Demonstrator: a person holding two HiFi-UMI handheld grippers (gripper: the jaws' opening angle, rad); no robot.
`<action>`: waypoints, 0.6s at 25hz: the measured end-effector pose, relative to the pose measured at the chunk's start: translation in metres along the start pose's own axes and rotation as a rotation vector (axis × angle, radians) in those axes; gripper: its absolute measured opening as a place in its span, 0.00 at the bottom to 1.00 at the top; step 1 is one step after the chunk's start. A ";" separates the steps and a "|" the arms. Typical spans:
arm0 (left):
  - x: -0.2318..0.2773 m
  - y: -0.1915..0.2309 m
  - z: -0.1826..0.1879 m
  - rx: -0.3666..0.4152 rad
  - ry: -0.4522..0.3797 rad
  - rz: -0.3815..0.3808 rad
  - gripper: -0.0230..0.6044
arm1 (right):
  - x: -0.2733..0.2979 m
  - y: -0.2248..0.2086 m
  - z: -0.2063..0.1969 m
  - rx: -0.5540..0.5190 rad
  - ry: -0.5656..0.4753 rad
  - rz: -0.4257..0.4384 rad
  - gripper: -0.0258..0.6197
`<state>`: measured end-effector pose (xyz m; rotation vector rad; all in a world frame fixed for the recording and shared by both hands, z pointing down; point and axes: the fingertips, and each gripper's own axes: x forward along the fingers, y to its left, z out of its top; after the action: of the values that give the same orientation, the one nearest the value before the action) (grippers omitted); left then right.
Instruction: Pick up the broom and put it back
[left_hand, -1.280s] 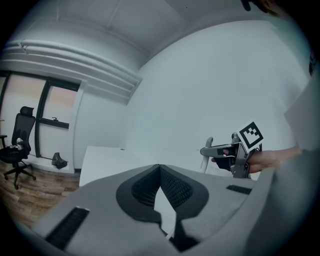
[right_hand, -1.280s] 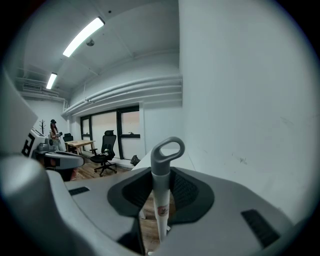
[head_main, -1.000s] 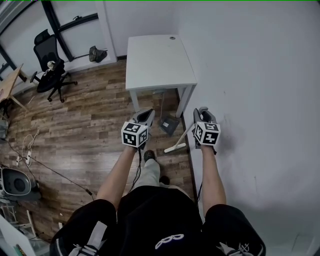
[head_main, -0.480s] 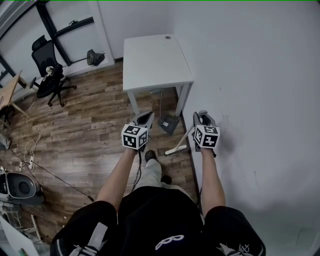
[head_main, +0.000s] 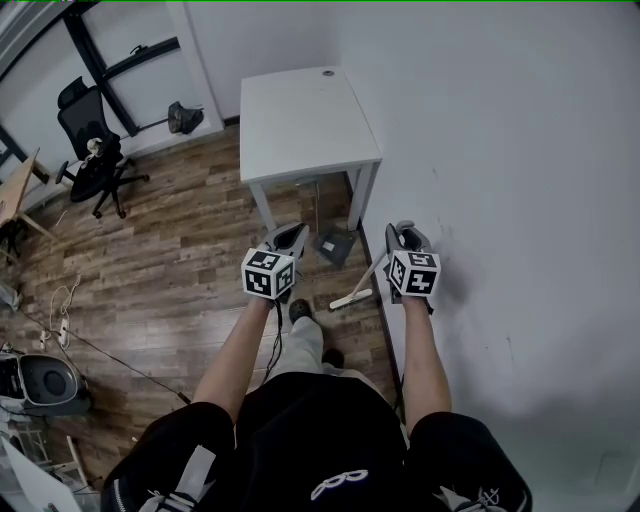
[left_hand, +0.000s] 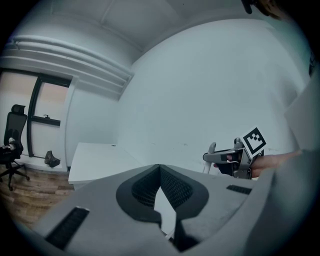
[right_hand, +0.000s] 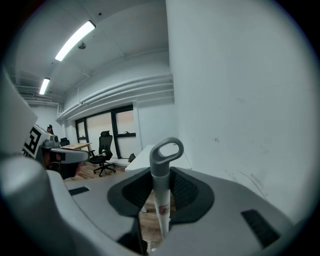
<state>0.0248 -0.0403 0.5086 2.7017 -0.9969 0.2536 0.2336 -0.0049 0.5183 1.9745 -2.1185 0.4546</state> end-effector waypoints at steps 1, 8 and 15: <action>0.001 0.000 -0.001 0.000 0.001 -0.001 0.05 | 0.000 0.000 -0.001 0.000 0.001 -0.001 0.22; 0.005 0.001 -0.003 -0.006 0.007 -0.009 0.05 | 0.001 -0.007 -0.004 0.001 0.007 -0.010 0.22; 0.007 0.011 -0.006 -0.017 0.014 -0.007 0.05 | 0.005 -0.011 -0.004 -0.003 0.014 -0.024 0.22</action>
<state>0.0220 -0.0509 0.5183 2.6845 -0.9815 0.2608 0.2436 -0.0091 0.5244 1.9867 -2.0840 0.4603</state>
